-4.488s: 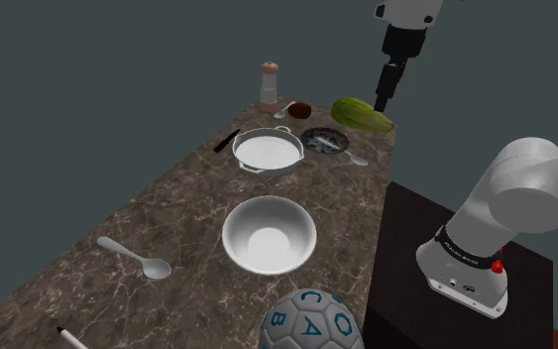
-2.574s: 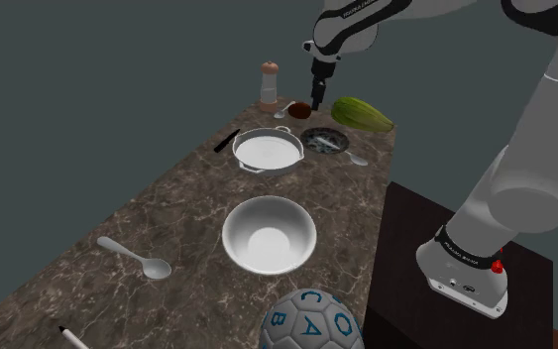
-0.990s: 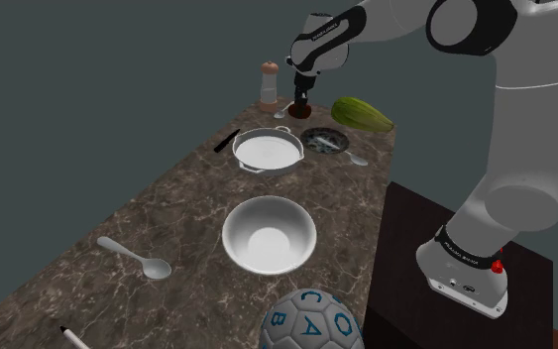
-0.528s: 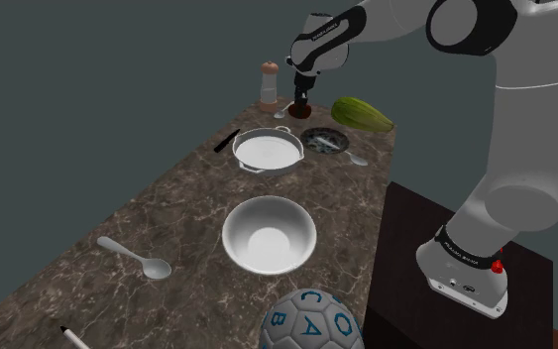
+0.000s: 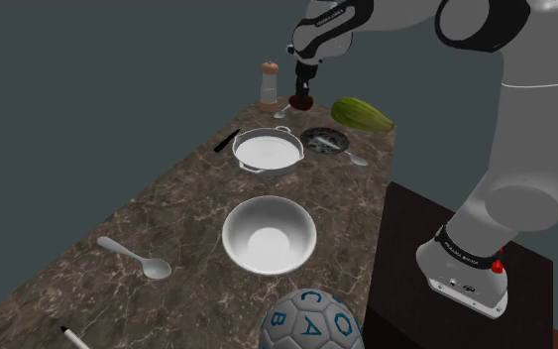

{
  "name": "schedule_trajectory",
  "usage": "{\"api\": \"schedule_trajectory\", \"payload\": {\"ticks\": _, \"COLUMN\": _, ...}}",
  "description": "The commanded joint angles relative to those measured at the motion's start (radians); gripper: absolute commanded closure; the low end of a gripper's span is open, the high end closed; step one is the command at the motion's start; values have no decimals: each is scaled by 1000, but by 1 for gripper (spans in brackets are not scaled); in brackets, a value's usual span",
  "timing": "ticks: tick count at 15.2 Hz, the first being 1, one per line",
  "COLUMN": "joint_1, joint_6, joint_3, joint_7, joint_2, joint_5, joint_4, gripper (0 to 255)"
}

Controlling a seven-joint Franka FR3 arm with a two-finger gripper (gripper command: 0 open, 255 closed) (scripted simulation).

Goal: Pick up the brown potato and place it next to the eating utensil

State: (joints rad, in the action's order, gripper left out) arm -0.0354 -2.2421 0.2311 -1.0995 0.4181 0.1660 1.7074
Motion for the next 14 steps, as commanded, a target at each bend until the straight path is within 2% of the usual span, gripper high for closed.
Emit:
{"api": "schedule_trajectory", "payload": {"ticks": 1, "joint_1": 2, "joint_6": 22, "joint_3": 2, "joint_7": 5, "joint_2": -10, "joint_5": -5, "joint_4": -11, "gripper": 255}}
{"api": "schedule_trajectory", "payload": {"ticks": 14, "joint_1": 5, "joint_6": 173, "joint_3": 12, "joint_7": 25, "joint_2": -65, "joint_5": -28, "joint_4": -110, "gripper": 255}}
